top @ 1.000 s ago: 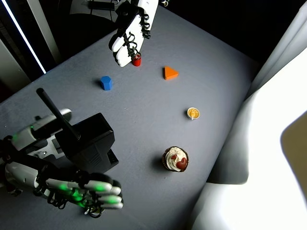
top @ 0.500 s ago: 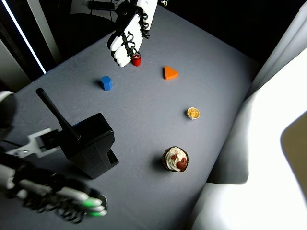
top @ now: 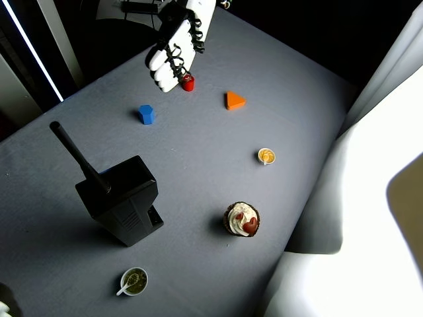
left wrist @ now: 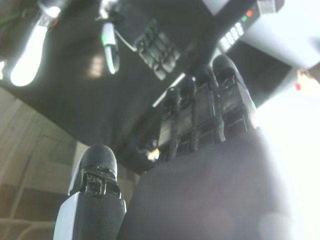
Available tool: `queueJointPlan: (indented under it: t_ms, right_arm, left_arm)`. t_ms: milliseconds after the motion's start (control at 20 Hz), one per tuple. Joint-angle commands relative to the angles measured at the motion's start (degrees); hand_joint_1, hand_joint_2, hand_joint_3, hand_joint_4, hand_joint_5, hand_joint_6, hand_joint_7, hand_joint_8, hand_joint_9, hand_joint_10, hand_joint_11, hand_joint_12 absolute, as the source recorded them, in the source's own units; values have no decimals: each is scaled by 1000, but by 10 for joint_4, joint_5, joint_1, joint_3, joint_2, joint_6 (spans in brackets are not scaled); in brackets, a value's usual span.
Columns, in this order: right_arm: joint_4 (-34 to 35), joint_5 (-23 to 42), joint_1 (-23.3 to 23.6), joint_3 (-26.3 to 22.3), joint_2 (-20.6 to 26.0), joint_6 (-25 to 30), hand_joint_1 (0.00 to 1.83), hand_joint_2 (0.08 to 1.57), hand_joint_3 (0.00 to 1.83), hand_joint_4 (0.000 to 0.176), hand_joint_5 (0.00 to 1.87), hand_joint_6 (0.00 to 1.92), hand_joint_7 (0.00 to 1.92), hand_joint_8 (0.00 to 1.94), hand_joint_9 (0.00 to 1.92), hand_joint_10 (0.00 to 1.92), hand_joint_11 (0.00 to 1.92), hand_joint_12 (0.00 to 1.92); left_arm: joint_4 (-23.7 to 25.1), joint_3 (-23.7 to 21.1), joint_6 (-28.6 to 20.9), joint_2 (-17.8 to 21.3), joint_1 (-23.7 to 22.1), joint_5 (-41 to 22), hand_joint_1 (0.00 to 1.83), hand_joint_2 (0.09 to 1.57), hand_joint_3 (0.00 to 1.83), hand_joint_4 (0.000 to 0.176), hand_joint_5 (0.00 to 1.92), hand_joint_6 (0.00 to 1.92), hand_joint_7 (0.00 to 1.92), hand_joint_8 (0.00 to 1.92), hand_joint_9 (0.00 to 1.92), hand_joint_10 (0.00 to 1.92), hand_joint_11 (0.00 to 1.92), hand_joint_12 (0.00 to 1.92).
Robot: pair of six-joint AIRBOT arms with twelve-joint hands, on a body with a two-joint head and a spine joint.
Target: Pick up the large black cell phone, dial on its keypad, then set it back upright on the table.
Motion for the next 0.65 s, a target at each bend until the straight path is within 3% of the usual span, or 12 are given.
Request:
queueJointPlan:
  t_ms: [0,100,200,250,400,450,600]
  right_arm:
    - [13,70,-11,-10,7,4,123,825,4,76,0,0,0,0,0,0,52,29]
    - [2,70,-93,-64,36,14,117,835,7,82,0,0,0,0,0,0,49,30]
    - [-40,70,-134,-94,53,16,110,839,8,76,0,0,0,0,0,0,28,23]
    - [-41,70,-148,-113,57,16,89,845,9,77,0,0,0,0,0,0,49,36]
    - [-41,70,-157,-123,55,4,85,850,10,78,0,0,0,0,0,0,33,31]
    - [-41,70,-157,-122,52,3,42,866,15,65,0,0,0,0,0,0,36,35]
    - [-41,70,-150,-113,43,-2,60,887,18,53,0,0,10,3,18,7,81,63]
  left_arm:
    - [-30,-4,-4,0,-9,-52,0,1235,1,11,166,1,144,2,115,3,0,257]
    - [-31,-2,-4,0,-8,-51,39,1235,0,6,206,5,162,3,144,6,0,306]
    - [-31,-1,-5,0,-8,-52,37,1235,0,10,207,1,166,1,153,2,0,423]
    - [-31,-1,-5,0,-8,-52,59,1223,0,1,222,4,193,5,167,4,0,507]
    - [-32,-1,-5,3,-8,-52,88,1210,0,6,231,3,173,1,162,0,0,486]
    - [-32,-1,-6,3,-8,-52,26,1225,2,4,225,0,182,3,155,0,0,452]
    - [-32,-1,-6,3,-7,-52,0,1236,3,0,214,2,196,5,152,3,0,394]
